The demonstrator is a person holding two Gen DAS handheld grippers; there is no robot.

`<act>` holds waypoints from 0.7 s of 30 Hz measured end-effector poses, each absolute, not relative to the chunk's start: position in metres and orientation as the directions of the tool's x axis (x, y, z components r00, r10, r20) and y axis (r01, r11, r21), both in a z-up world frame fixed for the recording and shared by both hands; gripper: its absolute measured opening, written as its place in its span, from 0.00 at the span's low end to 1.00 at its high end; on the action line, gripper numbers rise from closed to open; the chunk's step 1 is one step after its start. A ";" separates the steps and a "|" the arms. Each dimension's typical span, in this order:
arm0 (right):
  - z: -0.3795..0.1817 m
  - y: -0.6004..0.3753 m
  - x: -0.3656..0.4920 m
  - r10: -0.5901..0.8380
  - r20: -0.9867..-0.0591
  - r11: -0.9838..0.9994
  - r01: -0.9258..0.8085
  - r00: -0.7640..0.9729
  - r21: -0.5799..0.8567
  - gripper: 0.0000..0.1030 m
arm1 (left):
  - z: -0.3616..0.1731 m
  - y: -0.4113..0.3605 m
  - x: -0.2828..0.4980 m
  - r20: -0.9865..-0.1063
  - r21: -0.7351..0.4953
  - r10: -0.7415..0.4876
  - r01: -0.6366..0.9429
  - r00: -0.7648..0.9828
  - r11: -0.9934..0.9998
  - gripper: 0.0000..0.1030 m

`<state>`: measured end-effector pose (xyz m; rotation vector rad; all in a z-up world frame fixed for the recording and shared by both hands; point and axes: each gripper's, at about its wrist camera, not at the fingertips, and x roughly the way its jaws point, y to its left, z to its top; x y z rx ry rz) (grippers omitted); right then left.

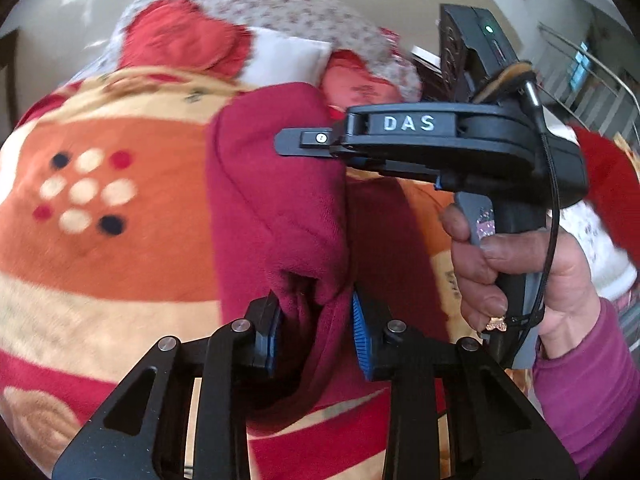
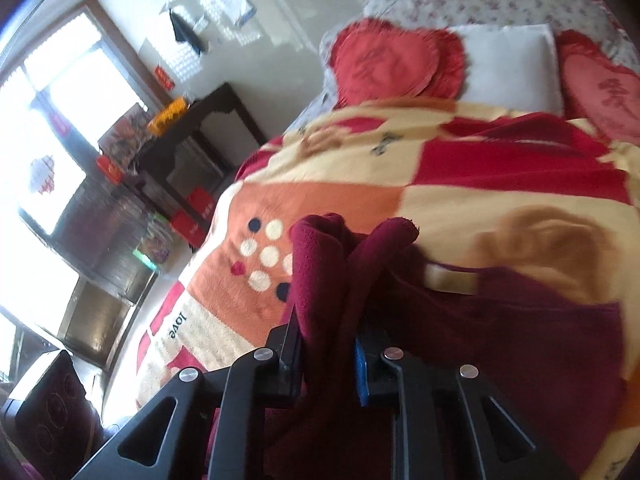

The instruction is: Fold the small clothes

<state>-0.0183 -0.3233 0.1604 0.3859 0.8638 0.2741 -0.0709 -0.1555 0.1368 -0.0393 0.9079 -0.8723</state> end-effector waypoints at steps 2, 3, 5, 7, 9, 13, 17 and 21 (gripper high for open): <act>0.166 -0.343 -0.035 0.371 -0.670 0.896 -0.059 0.642 0.440 0.18 | 0.137 -0.182 -0.078 -0.674 -0.361 -0.681 0.676 0.287 0.642 0.28; 0.168 -0.355 -0.042 0.362 -0.667 0.897 -0.048 0.652 0.440 0.18 | 0.138 -0.193 -0.081 -0.676 -0.356 -0.683 0.688 0.278 0.633 0.28; 0.169 -0.377 -0.057 0.339 -0.665 0.899 -0.020 0.666 0.437 0.18 | 0.136 -0.221 -0.085 -0.681 -0.347 -0.685 0.710 0.259 0.613 0.28; 0.165 -0.397 -0.068 0.320 -0.669 0.897 0.013 0.671 0.442 0.18 | 0.131 -0.244 -0.089 -0.689 -0.346 -0.686 0.725 0.234 0.595 0.28; 0.157 -0.419 -0.078 0.302 -0.674 0.892 0.049 0.675 0.449 0.18 | 0.125 -0.261 -0.091 -0.699 -0.346 -0.683 0.734 0.215 0.585 0.28; 0.138 -0.453 -0.094 0.261 -0.690 0.883 0.123 0.675 0.454 0.18 | 0.106 -0.295 -0.098 -0.729 -0.335 -0.659 0.744 0.183 0.578 0.28; 0.114 -0.475 -0.100 0.218 -0.710 0.862 0.209 0.669 0.462 0.17 | 0.092 -0.313 -0.118 -0.745 -0.351 -0.653 0.755 0.133 0.554 0.28; 0.094 -0.486 -0.109 0.214 -0.706 0.831 0.255 0.675 0.495 0.16 | 0.092 -0.315 -0.133 -0.778 -0.347 -0.625 0.786 0.063 0.512 0.31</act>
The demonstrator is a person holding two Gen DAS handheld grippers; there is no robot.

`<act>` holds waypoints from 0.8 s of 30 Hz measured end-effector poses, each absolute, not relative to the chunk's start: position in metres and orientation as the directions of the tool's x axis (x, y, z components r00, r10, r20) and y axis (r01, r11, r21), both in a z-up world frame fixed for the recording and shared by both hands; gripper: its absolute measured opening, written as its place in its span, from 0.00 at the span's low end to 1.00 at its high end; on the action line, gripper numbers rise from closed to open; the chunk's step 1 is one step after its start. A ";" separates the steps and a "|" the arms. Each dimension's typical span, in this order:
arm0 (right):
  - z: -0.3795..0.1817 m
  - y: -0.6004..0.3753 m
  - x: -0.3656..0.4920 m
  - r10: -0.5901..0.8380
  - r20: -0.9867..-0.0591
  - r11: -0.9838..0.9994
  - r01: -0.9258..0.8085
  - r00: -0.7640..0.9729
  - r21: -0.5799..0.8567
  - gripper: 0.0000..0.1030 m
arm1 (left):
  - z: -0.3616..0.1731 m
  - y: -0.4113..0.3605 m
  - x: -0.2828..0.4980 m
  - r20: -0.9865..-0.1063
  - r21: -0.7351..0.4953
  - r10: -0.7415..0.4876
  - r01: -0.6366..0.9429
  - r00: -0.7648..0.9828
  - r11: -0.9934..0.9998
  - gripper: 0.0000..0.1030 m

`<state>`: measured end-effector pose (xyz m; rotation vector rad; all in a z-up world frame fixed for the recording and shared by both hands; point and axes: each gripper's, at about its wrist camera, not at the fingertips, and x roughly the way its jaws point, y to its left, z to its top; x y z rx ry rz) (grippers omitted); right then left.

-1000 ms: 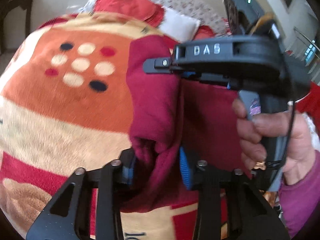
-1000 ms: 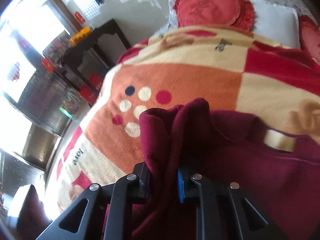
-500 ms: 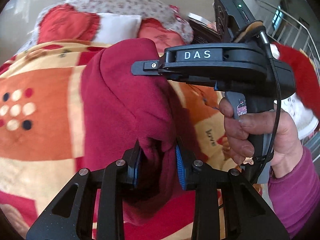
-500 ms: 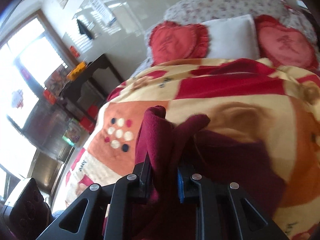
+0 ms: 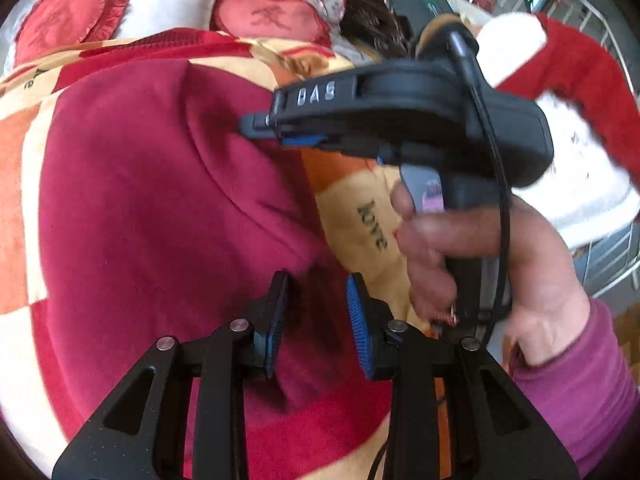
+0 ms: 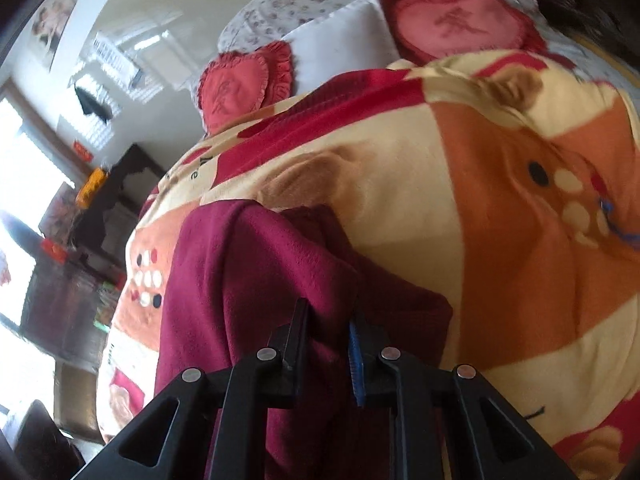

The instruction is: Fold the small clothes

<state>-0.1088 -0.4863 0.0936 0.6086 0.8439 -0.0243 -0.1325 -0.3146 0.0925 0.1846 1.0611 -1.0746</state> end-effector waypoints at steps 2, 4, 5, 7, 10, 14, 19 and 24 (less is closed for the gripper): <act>0.099 -0.491 -0.120 0.219 -0.680 0.804 0.266 0.700 0.532 0.17 | 0.104 -0.304 -0.138 -0.775 -0.322 -0.628 0.812 0.069 0.487 0.32; 0.109 -0.493 -0.137 0.204 -0.658 0.794 0.271 0.725 0.544 0.33 | 0.118 -0.286 -0.140 -0.765 -0.291 -0.637 0.828 0.099 0.479 0.40; 0.113 -0.492 -0.144 0.209 -0.645 0.791 0.261 0.735 0.553 0.38 | 0.124 -0.276 -0.138 -0.752 -0.279 -0.648 0.831 0.122 0.480 0.46; 0.120 -0.482 -0.163 0.230 -0.623 0.789 0.231 0.748 0.569 0.50 | 0.132 -0.254 -0.133 -0.728 -0.260 -0.662 0.822 0.178 0.507 0.55; 0.117 -0.459 -0.171 0.268 -0.638 0.804 0.198 0.722 0.561 0.50 | 0.128 -0.231 -0.121 -0.728 -0.241 -0.641 0.784 0.243 0.572 0.57; 0.091 -0.430 -0.159 0.331 -0.684 0.807 0.182 0.650 0.562 0.50 | 0.106 -0.225 -0.102 -0.772 -0.264 -0.585 0.712 0.248 0.651 0.57; 0.098 -0.422 -0.172 0.251 -0.690 0.850 0.186 0.678 0.493 0.18 | 0.099 -0.225 -0.101 -0.784 -0.258 -0.568 0.701 0.250 0.665 0.57; 0.101 -0.430 -0.190 0.163 -0.719 0.875 0.238 0.676 0.422 0.18 | 0.094 -0.231 -0.098 -0.789 -0.241 -0.556 0.699 0.262 0.673 0.57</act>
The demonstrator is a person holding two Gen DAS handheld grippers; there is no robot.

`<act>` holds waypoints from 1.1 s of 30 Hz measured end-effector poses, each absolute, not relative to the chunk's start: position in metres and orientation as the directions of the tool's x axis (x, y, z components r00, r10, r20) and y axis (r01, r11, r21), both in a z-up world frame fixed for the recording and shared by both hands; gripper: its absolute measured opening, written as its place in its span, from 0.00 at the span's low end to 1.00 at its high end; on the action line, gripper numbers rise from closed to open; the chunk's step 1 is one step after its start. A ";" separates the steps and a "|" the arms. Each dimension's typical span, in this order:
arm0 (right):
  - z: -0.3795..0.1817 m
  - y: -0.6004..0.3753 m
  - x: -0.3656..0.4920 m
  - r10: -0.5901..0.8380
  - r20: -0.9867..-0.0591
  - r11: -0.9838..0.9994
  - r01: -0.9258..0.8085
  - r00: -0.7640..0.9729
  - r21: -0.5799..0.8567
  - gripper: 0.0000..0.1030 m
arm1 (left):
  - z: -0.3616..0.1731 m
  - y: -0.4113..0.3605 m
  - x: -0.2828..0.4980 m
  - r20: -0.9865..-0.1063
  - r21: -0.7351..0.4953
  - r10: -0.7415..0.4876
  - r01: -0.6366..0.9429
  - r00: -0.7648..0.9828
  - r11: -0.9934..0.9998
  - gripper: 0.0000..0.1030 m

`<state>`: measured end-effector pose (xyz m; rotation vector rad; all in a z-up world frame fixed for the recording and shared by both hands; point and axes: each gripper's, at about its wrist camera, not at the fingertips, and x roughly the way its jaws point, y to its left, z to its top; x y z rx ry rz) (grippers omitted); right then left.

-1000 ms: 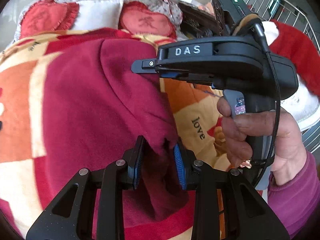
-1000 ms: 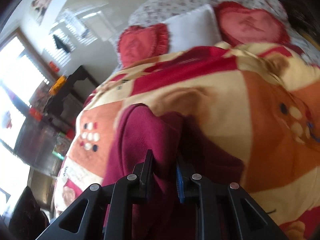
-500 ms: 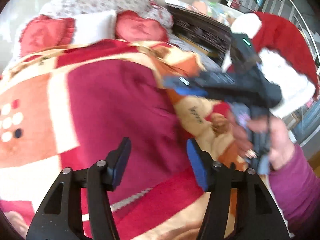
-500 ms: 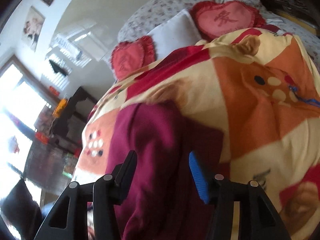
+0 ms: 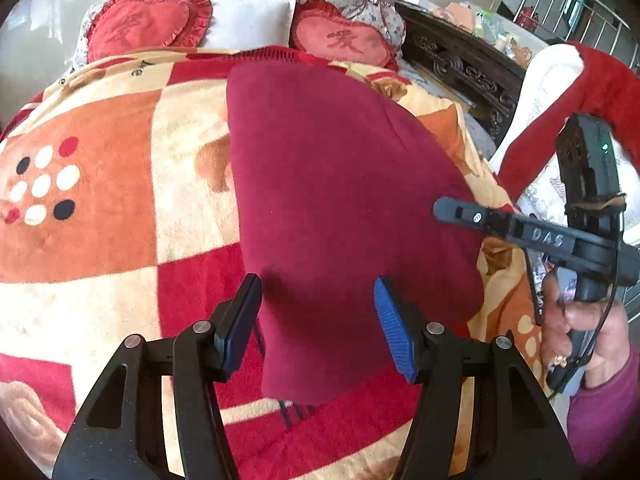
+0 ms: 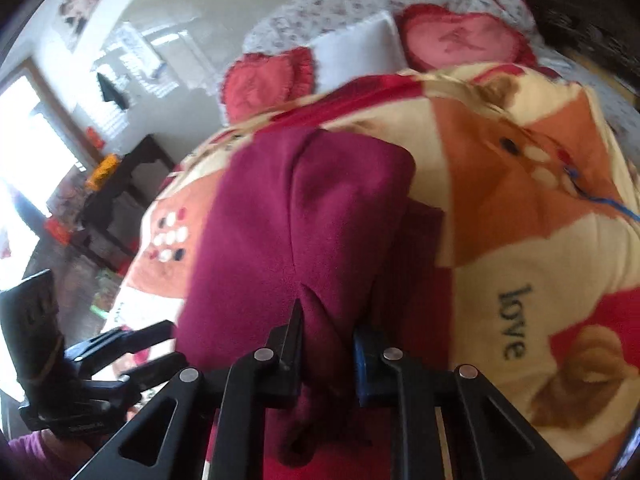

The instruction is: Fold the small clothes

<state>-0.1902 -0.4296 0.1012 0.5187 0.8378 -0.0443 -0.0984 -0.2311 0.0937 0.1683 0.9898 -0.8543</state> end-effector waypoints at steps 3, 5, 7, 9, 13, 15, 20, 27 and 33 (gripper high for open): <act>0.078 -0.429 -0.179 0.172 -0.745 0.865 0.263 0.644 0.427 0.18 | 0.079 -0.240 -0.095 -0.807 -0.195 -0.513 0.687 0.293 0.700 0.60; 0.077 -0.432 -0.178 0.175 -0.741 0.853 0.276 0.649 0.443 0.21 | 0.076 -0.239 -0.095 -0.804 -0.192 -0.513 0.686 0.300 0.702 0.63; 0.087 -0.436 -0.183 0.156 -0.725 0.843 0.293 0.671 0.452 0.35 | 0.075 -0.236 -0.093 -0.800 -0.205 -0.522 0.682 0.296 0.701 0.64; 0.106 -0.435 -0.187 0.108 -0.700 0.851 0.299 0.706 0.432 0.37 | 0.073 -0.236 -0.092 -0.803 -0.204 -0.518 0.680 0.295 0.704 0.65; 0.133 -0.421 -0.171 0.080 -0.648 0.890 0.239 0.757 0.388 0.39 | 0.071 -0.237 -0.092 -0.800 -0.204 -0.517 0.673 0.304 0.711 0.68; 0.131 -0.416 -0.150 0.078 -0.657 0.907 0.221 0.750 0.360 0.39 | 0.071 -0.238 -0.093 -0.800 -0.200 -0.515 0.673 0.308 0.712 0.70; 0.100 -0.422 -0.102 0.050 -0.705 0.917 0.247 0.708 0.313 0.39 | 0.070 -0.240 -0.092 -0.801 -0.195 -0.512 0.673 0.310 0.713 0.72; 0.083 -0.444 -0.095 0.031 -0.709 0.901 0.287 0.704 0.325 0.37 | 0.070 -0.243 -0.091 -0.804 -0.190 -0.506 0.672 0.312 0.716 0.74; 0.112 -0.427 -0.129 0.034 -0.713 0.913 0.268 0.701 0.308 0.38 | 0.068 -0.242 -0.091 -0.805 -0.193 -0.505 0.666 0.313 0.720 0.75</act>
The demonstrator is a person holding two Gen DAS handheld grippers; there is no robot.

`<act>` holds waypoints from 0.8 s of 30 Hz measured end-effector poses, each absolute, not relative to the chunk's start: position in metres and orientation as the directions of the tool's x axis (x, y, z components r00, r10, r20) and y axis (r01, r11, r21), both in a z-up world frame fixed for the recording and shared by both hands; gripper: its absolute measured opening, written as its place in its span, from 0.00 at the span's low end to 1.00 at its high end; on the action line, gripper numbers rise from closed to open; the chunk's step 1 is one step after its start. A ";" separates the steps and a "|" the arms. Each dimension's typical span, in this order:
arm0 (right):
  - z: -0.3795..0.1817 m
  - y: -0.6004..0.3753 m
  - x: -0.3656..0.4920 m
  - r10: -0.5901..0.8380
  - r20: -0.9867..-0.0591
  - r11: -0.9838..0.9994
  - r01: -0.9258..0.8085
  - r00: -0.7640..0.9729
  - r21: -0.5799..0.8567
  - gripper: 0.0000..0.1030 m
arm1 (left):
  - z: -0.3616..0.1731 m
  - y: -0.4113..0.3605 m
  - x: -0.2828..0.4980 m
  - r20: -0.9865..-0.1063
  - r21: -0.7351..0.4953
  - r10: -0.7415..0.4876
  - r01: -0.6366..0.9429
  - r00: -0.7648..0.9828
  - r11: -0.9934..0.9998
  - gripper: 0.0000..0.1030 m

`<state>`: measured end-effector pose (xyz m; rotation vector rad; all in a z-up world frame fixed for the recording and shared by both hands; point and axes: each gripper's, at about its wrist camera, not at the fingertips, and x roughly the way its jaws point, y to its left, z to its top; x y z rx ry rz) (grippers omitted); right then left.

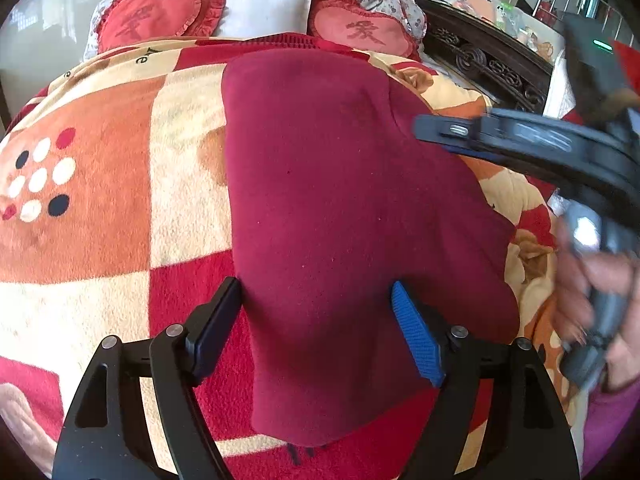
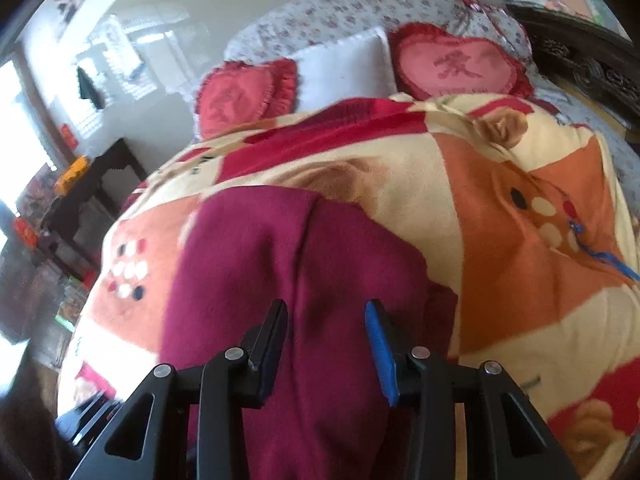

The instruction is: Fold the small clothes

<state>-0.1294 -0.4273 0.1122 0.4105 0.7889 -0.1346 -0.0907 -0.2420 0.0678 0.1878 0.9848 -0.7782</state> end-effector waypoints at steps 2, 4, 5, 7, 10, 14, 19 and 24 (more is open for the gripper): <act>0.116 -0.416 -0.150 0.043 -0.704 0.923 0.241 0.709 0.299 0.38 | 0.068 -0.242 -0.092 -0.803 -0.192 -0.505 0.666 0.316 0.721 0.75; 0.111 -0.409 -0.162 0.020 -0.722 0.929 0.253 0.692 0.268 0.38 | 0.067 -0.243 -0.093 -0.802 -0.187 -0.504 0.666 0.321 0.722 0.75; 0.104 -0.406 -0.169 -0.007 -0.733 0.931 0.271 0.681 0.243 0.38 | 0.067 -0.242 -0.093 -0.801 -0.184 -0.503 0.666 0.324 0.723 0.75; 0.090 -0.406 -0.175 -0.046 -0.759 0.928 0.309 0.649 0.208 0.38 | 0.066 -0.243 -0.095 -0.802 -0.184 -0.501 0.664 0.325 0.725 0.75; 0.059 -0.415 -0.180 0.024 -0.763 0.889 0.335 0.646 0.311 0.38 | 0.065 -0.245 -0.098 -0.814 -0.165 -0.481 0.666 0.325 0.728 0.75; 0.065 -0.414 -0.184 0.017 -0.753 0.889 0.334 0.658 0.312 0.38 | 0.067 -0.239 -0.099 -0.818 -0.198 -0.493 0.660 0.296 0.724 0.75; 0.081 -0.418 -0.197 0.016 -0.721 0.868 0.348 0.693 0.355 0.46 | 0.081 -0.224 -0.097 -0.784 -0.246 -0.539 0.642 0.309 0.726 0.75; 0.088 -0.421 -0.192 0.039 -0.696 0.845 0.348 0.717 0.406 0.49 | 0.085 -0.222 -0.092 -0.780 -0.251 -0.539 0.629 0.319 0.736 0.75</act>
